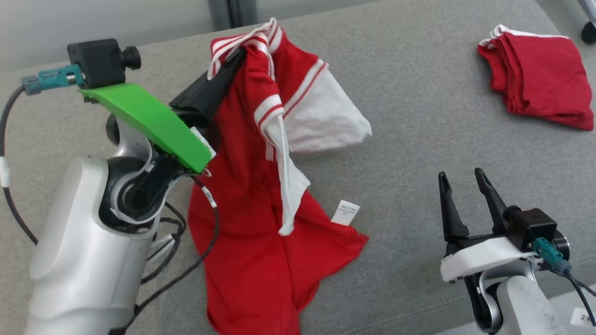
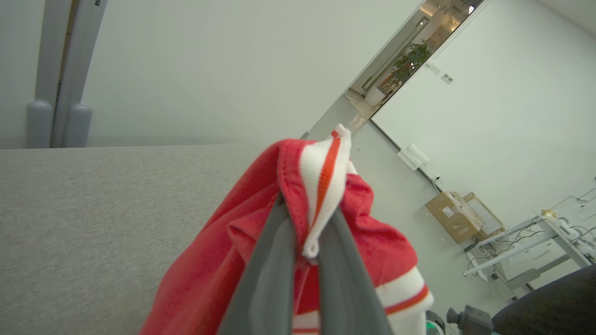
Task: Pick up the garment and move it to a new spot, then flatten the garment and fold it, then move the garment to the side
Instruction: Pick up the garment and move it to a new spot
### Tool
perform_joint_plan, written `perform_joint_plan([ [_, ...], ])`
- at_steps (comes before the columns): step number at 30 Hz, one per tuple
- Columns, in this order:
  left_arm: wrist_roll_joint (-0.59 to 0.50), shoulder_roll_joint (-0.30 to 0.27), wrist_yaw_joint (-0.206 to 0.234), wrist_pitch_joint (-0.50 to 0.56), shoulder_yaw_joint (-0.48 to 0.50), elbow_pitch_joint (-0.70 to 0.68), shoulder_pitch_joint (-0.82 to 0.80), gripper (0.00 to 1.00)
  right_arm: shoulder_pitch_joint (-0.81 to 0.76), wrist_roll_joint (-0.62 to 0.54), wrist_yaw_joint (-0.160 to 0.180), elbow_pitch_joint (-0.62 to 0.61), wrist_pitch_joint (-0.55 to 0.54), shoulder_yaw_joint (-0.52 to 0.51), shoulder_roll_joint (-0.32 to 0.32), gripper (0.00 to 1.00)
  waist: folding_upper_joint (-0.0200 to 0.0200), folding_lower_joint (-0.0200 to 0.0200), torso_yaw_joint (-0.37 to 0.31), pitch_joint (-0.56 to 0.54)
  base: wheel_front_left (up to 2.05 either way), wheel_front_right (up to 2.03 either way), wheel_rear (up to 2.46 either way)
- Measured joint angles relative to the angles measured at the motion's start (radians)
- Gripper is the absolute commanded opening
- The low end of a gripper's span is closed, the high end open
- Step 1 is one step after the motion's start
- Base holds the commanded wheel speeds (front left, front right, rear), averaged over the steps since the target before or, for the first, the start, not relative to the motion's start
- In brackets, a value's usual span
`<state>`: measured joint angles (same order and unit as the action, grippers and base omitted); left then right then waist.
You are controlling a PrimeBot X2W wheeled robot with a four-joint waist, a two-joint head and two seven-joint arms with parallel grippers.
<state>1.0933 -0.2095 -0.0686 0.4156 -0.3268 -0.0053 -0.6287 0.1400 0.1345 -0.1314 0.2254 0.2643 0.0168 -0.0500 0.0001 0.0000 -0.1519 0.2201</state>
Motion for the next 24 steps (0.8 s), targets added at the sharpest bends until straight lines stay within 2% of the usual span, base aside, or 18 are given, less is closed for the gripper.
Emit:
perform_joint_plan([
  [2,-0.023,-0.005,-0.03,-0.045,0.005,0.092,-0.037,0.0,0.012,0.008,0.0,0.002,0.0,0.003,0.0,1.0,0.0,0.0,-0.021,0.019,0.0,0.0,0.0],
  [5,-0.087,-0.015,-0.05,-0.154,0.001,0.232,-0.094,0.0,0.025,0.023,0.0,0.008,0.0,0.011,0.0,1.0,0.0,0.0,-0.054,0.049,0.0,0.0,0.0],
  [6,-0.121,-0.023,-0.054,-0.19,-0.007,0.27,-0.107,0.29,0.028,0.026,0.0,0.009,0.0,0.014,-0.001,1.0,0.0,0.0,-0.063,0.056,0.0,0.0,0.0],
  [7,-0.167,-0.039,-0.056,-0.238,-0.03,0.326,-0.123,0.42,0.031,0.032,0.0,0.011,0.0,0.018,-0.001,1.0,0.0,0.0,-0.077,0.067,0.0,0.0,0.0],
  [8,-0.189,-0.045,-0.056,-0.269,-0.044,0.361,-0.13,0.67,0.031,0.034,0.0,0.013,0.0,0.02,0.0,1.0,0.0,0.0,-0.086,0.073,0.0,0.0,0.0],
  [9,-0.218,-0.052,-0.057,-0.303,-0.066,0.407,-0.135,1.0,0.032,0.035,0.0,0.016,0.0,0.023,0.001,1.0,0.0,0.0,-0.098,0.081,0.0,0.0,0.0],
  [14,-0.368,-0.084,-0.059,-0.486,-0.182,0.546,-0.161,1.0,0.033,0.038,0.0,0.026,0.0,0.003,0.0,1.0,0.0,0.0,-0.133,0.099,0.0,0.0,0.0],
  [17,-0.416,-0.078,-0.059,-0.606,-0.201,0.603,-0.158,1.0,0.026,0.025,0.0,0.025,0.0,-0.015,0.0,1.0,0.0,0.0,-0.132,0.088,0.0,0.0,0.0],
  [20,-0.435,-0.05,-0.038,-0.658,-0.196,0.614,-0.122,1.0,0.011,0.006,0.0,0.021,0.0,-0.033,0.001,1.0,0.0,0.0,-0.125,0.069,0.0,0.0,0.0],
  [24,-0.453,-0.015,-0.005,-0.675,-0.163,0.555,-0.004,1.0,-0.017,-0.019,0.0,0.013,0.0,-0.061,0.001,1.0,0.0,0.0,-0.101,0.032,0.0,0.0,0.0],
])
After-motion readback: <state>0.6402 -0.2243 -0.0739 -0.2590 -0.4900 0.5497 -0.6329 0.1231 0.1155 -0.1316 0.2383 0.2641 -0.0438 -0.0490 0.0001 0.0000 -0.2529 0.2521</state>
